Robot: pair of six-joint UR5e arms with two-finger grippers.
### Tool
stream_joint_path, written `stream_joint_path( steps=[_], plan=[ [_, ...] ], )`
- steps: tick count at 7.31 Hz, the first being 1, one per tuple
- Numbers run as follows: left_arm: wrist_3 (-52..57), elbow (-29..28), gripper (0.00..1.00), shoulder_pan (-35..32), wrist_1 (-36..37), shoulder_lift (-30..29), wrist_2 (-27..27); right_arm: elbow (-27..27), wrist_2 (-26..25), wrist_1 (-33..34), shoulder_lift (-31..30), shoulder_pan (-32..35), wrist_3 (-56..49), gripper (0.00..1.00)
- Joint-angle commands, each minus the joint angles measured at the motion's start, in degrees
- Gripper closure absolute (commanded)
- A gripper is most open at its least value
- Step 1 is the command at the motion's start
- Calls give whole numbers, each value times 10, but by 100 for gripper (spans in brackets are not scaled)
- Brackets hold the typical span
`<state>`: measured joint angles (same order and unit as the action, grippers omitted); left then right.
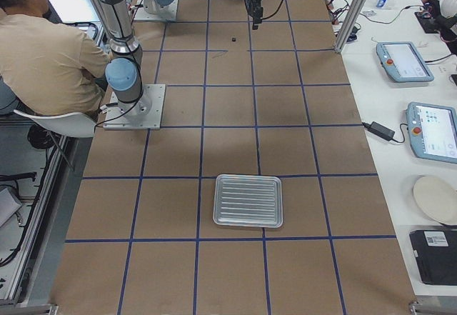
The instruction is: Place bearing gear from tray to pile
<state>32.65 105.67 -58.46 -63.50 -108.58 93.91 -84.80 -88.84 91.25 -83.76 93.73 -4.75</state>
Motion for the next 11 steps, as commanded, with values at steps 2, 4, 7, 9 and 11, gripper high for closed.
stream_joint_path(
  steps=[2, 4, 7, 9, 11],
  plan=[
    [-194, -111, 0, -150, -133, 36, -16, -8, -3, -30, -23, -16, -2, 0],
    [-365, -109, 0, -299, -124, 25, -29, -10, -3, -22, -23, -17, -2, 0],
    [-440, -91, 0, -433, -75, 9, -30, -11, -3, -23, -23, -21, -3, 0],
    [-480, -41, 0, -465, 10, -4, -76, -10, 2, -17, -24, -18, 26, 0],
    [-479, 33, 0, -473, 85, -6, -76, -10, -1, -23, -26, -14, 113, 0]
  ],
)
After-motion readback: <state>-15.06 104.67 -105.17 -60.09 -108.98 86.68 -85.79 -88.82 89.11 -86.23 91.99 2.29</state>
